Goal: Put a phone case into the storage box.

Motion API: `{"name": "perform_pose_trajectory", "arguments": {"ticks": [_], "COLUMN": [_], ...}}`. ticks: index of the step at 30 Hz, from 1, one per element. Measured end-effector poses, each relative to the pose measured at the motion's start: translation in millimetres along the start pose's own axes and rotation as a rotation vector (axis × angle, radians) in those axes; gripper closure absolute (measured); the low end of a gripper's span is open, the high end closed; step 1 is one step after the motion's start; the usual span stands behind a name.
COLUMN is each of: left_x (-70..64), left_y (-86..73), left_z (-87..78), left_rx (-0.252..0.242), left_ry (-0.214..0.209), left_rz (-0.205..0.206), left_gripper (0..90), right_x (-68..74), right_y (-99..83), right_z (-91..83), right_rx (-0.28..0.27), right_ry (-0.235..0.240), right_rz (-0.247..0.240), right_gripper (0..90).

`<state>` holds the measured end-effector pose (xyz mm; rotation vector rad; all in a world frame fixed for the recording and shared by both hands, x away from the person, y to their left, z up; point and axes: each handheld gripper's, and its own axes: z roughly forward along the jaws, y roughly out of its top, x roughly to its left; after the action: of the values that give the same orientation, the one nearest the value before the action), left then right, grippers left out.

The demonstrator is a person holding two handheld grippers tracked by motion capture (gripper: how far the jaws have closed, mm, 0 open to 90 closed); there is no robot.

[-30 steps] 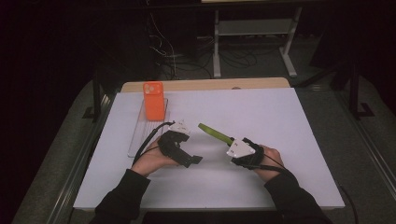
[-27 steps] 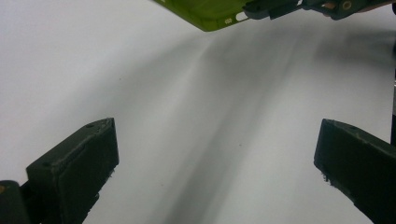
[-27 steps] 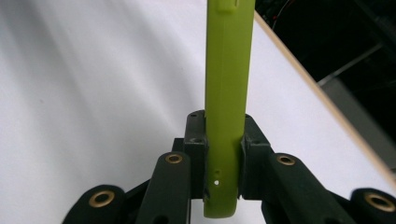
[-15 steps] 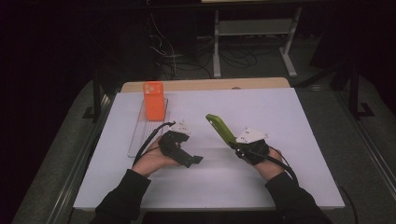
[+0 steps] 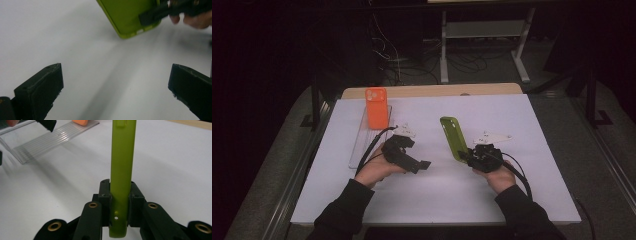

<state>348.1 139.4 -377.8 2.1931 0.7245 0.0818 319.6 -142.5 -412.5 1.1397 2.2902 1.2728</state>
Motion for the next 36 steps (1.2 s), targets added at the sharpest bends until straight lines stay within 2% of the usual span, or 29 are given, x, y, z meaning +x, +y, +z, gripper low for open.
{"name": "perform_pose_trajectory", "arguments": {"ticks": [5, 7, 12, 18, 21, 24, 25, 26, 27, 34, 36], "left_x": [2.1, 3.4, 5.9, 7.3, 4.8, 3.4, 1.8, 1.8, 0.4, -1.5, -1.9], "left_y": [10.5, 16.1, 28.4, 33.5, 34.7, 36.1, 36.3, 36.5, 36.4, 34.1, 32.8], "left_z": [-2.6, -2.9, -4.0, 1.5, 5.9, 11.2, 12.5, 13.4, 14.7, 16.9, 18.0], "left_rx": [-0.064, -0.102, -0.144, -0.190, -0.195, -0.191, -0.192, -0.193, -0.199, -0.217, -0.220], "left_ry": [0.002, 0.002, 0.004, -0.003, -0.020, -0.027, -0.027, -0.032, -0.029, -0.038, -0.032], "left_rz": [-0.032, -0.069, -0.103, -0.148, -0.157, -0.126, -0.141, -0.135, -0.152, -0.158, -0.171], "left_gripper": [0.0, 0.0, 0.0, 0.0, 0.0, 0.0, 0.0, 0.0, 0.0, 0.0, 0.0], "right_x": [8.0, 11.3, 21.2, 33.6, 38.3, 42.9, 44.3, 45.4, 46.3, 49.8, 49.7], "right_y": [1.1, 2.0, 2.9, 4.3, 5.1, 5.5, 5.8, 6.1, 6.2, 6.0, 5.6], "right_z": [1.9, 3.4, 7.1, 9.7, 10.9, 12.4, 12.5, 12.3, 12.3, 13.3, 14.7], "right_rx": [-0.012, -0.018, -0.018, -0.036, -0.043, -0.050, -0.053, -0.056, -0.061, -0.063, -0.059], "right_ry": [0.008, 0.014, 0.026, 0.052, 0.060, 0.075, 0.073, 0.076, 0.081, 0.087, 0.086], "right_rz": [0.020, 0.018, 0.004, -0.003, -0.010, -0.007, -0.011, -0.013, -0.011, -0.015, -0.025], "right_gripper": [75.6, 75.6, 75.7, 75.7, 75.6, 75.7, 75.7, 75.7, 75.7, 75.7, 75.7]}}
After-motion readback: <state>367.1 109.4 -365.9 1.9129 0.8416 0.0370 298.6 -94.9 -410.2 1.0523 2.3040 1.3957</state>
